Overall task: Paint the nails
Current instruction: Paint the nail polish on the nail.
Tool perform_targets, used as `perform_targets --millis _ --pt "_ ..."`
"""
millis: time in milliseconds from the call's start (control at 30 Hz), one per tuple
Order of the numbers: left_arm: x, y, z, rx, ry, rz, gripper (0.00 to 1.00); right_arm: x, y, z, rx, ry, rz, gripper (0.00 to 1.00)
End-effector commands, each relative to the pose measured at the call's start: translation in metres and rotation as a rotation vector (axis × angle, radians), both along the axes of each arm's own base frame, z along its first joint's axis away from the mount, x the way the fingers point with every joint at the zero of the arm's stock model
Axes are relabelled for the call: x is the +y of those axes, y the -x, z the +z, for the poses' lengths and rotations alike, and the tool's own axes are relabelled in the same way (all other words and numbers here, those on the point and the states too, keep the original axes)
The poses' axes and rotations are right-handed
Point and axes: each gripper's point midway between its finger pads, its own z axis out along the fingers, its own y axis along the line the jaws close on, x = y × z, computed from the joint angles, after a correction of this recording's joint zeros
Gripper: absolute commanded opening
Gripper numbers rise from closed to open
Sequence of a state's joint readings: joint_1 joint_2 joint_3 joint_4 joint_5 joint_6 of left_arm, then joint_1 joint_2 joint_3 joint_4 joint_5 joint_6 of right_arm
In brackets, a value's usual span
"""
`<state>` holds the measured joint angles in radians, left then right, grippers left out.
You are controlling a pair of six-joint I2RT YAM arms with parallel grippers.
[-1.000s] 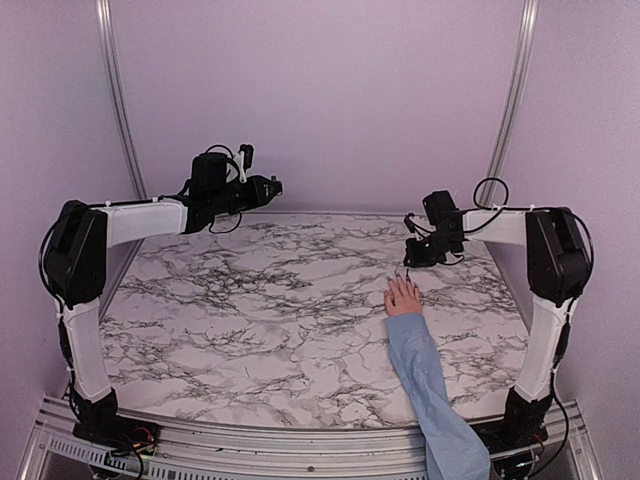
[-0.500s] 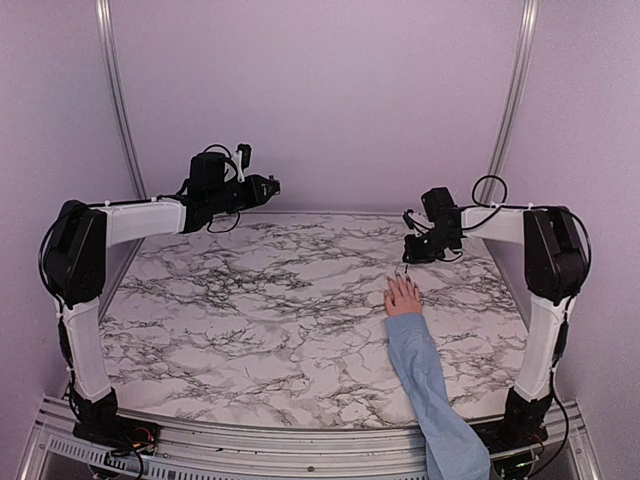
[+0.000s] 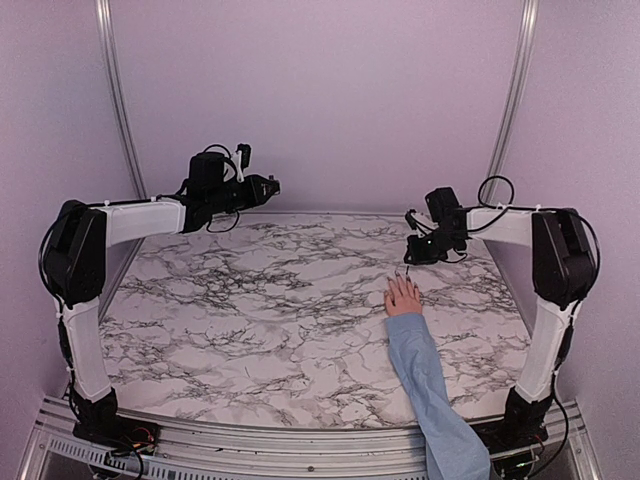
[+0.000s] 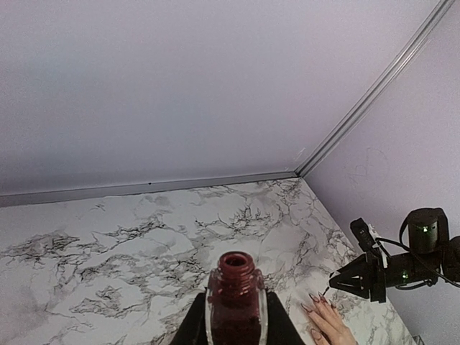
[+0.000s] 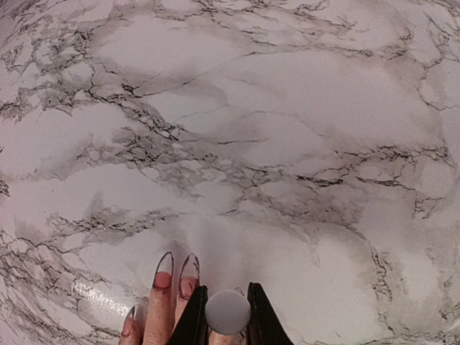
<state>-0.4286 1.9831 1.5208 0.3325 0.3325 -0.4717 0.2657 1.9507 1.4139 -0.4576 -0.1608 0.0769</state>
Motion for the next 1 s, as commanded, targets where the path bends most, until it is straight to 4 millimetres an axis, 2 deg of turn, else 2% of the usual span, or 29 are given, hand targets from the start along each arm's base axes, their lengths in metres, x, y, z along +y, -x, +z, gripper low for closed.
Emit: perform_targets --millis 0,400,967 --pt "0.001 -0.002 0.007 -0.037 0.014 -0.007 0.0 0.003 0.006 0.021 -0.047 -0.074 0.023 0.0" --pt "0.002 -0.002 0.009 -0.041 0.016 -0.003 0.0 -0.009 0.007 0.006 -0.019 -0.087 -0.012 0.0" --pt "0.001 -0.004 0.009 -0.044 0.017 -0.003 0.0 -0.015 -0.001 0.0 -0.016 -0.07 -0.036 0.0"
